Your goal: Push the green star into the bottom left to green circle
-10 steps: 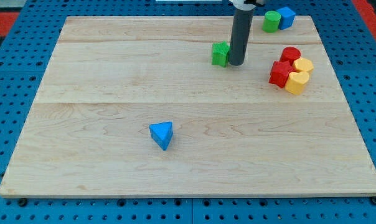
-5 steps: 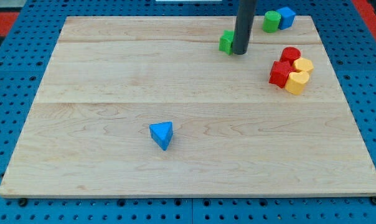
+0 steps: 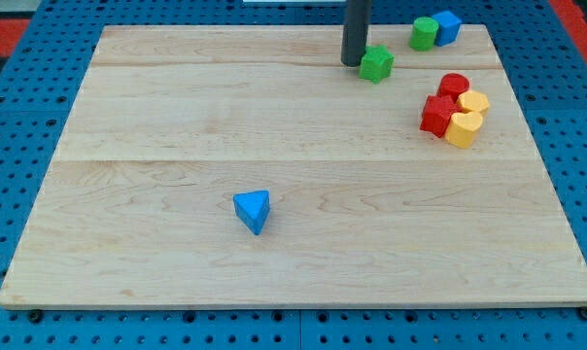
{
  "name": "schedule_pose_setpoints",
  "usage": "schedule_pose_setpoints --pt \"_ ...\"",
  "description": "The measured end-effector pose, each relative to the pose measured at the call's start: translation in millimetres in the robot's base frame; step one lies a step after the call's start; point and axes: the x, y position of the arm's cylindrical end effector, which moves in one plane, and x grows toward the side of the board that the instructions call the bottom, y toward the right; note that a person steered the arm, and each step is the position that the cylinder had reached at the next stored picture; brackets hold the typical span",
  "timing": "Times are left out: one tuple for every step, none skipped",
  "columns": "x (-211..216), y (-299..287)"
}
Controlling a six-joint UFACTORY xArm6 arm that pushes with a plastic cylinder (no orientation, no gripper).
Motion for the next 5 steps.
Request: schedule_pose_setpoints --pt "31 -9" --pt "29 9" --pt "3 15" --pt "-6 42" --pt "-14 50"
